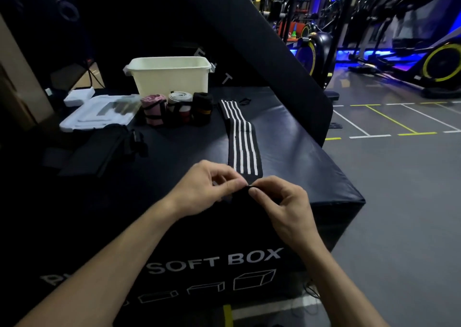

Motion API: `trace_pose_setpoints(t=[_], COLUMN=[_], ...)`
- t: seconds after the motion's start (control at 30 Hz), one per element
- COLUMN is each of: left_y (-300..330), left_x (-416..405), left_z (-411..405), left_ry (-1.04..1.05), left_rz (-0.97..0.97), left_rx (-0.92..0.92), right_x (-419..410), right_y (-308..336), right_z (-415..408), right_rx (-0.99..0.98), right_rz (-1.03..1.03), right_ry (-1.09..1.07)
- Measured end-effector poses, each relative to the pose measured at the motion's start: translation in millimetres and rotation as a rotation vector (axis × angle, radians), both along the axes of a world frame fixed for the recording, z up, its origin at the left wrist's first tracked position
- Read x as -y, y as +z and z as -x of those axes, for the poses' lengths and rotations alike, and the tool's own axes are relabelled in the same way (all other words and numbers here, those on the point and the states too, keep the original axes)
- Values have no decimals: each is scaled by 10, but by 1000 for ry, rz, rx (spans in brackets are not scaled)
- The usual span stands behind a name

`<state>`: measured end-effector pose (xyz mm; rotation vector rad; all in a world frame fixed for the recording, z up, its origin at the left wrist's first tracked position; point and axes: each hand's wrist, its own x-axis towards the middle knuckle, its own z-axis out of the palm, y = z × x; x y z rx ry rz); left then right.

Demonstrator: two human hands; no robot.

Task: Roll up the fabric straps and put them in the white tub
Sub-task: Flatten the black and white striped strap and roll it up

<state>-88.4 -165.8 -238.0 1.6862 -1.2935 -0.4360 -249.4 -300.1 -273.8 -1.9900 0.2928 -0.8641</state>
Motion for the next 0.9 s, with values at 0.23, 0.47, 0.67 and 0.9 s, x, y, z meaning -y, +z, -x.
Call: trace_pose_setpoints(t=[0.23,0.47,0.67,0.9], left_y=[-197,-293,-317,-292], left_x=[-233,-244,-218,-201], left_z=[91,93,116,95], left_ry=[128,106,122,124], left_rz=[128,163,70,20], left_rx=[182,296,368,365], right_x=[-177,-252,-232,-196], right_y=[-10,35,88,99], right_z=[21,123,236,220], right_rx=[-20,-94,-208,-265], right_rz=[22,58,165,121], right_ry=[-109,-153,-205,-222])
